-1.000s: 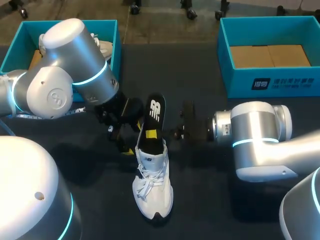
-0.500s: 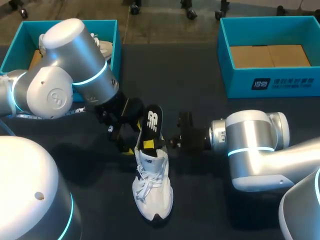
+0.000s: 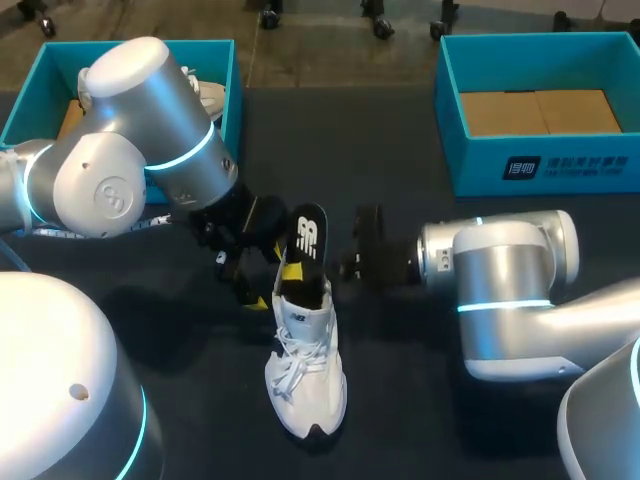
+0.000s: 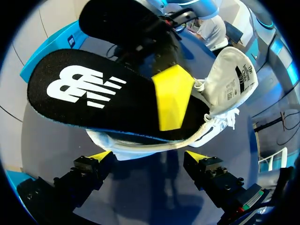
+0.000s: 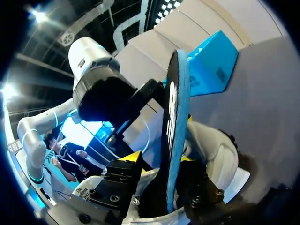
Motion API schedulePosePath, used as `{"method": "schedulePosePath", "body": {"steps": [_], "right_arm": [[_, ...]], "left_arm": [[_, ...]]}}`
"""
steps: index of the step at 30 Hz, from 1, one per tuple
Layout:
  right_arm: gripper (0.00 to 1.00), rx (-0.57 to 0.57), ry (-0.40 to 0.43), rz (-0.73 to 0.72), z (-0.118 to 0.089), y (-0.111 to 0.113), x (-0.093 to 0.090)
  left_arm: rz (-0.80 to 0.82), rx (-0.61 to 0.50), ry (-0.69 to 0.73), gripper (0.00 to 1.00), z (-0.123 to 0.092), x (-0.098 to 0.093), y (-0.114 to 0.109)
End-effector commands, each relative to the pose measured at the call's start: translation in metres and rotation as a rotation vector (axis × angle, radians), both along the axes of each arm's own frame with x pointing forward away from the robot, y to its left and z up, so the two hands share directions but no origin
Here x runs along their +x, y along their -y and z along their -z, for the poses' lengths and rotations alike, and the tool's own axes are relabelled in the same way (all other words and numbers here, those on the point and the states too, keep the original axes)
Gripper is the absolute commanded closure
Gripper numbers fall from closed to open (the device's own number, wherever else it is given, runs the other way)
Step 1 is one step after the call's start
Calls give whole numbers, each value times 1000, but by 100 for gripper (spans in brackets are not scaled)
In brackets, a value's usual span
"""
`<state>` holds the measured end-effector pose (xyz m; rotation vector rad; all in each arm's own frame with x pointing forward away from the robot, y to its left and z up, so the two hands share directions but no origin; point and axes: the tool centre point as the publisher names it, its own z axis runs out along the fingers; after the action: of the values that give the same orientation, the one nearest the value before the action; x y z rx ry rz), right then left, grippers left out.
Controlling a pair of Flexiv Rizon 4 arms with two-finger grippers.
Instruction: Take the shoe out of the shoebox, open the shoe tongue, remove and reinsert the insole, then place the shoe into the shoebox
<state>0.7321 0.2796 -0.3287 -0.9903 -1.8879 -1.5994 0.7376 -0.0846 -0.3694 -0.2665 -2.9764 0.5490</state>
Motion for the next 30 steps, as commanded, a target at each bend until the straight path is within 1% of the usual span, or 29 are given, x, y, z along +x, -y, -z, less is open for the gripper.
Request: {"method": "schedulePosePath", "body": {"steps": [1,6,7,9,16,23,30], "right_arm": [[71,33,3,-14,-1,11,11],[79,64,7,1,-2,14,17],[84,71,5,4,-1,14,17],[100,77,-4,6,0,14,18],[100,48,-77,-4,12,5,14],[100,-1,-156,-26,31,-1,0],[100,-1,-208,-3,43,-1,-14]], "left_arm": [[0,-1,2,0,2,-1,0],[0,-1,2,0,2,-1,0],[0,-1,2,0,2,-1,0],[0,-1,2,0,2,-1,0],[0,-1,2,0,2,-1,0],[0,-1,2,0,2,-1,0],[0,-1,2,0,2,-1,0]]}}
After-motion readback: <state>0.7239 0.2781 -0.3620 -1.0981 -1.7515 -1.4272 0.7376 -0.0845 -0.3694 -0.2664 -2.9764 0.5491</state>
